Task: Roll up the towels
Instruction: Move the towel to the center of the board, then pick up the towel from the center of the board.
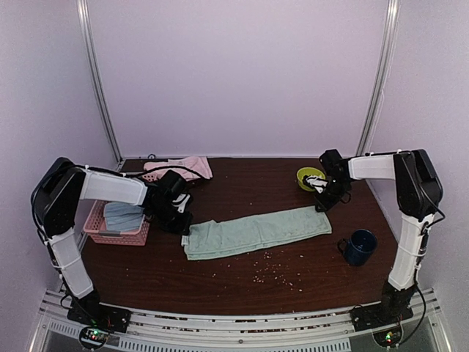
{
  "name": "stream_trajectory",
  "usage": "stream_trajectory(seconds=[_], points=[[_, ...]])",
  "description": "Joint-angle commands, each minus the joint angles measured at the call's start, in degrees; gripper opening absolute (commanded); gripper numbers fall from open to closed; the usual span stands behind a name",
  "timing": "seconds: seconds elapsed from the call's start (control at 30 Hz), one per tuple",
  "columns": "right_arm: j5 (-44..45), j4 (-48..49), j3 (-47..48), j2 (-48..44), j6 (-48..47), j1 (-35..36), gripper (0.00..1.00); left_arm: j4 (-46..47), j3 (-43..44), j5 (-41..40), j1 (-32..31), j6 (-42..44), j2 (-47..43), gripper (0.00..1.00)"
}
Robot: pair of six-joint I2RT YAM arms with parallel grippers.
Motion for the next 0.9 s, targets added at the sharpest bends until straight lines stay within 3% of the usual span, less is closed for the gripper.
stream_trajectory(seconds=[0.0,0.23,0.3,0.87], points=[[1.4,-2.6,-0.3,-7.7,3.5,-1.4,0.32,0.8,-0.1,-0.9,-0.3,-0.5,1.8,0.0],[-3.2,-11.3,0.5,-6.7,4.1,-1.8,0.43,1.0,-2.4,-3.7,-0.6,-1.6,-3.8,0.0],[-4.7,-12.8,0.3,-5.8,3.7,-1.8,0.45,0.9,-2.9,-5.1,-0.6,-1.8,-5.6,0.06],[-5.7,-14.5,0.9,1.0,4.3,-1.8,0.44,-0.1,-4.3,-4.3,-0.6,-0.8,-10.9,0.11]])
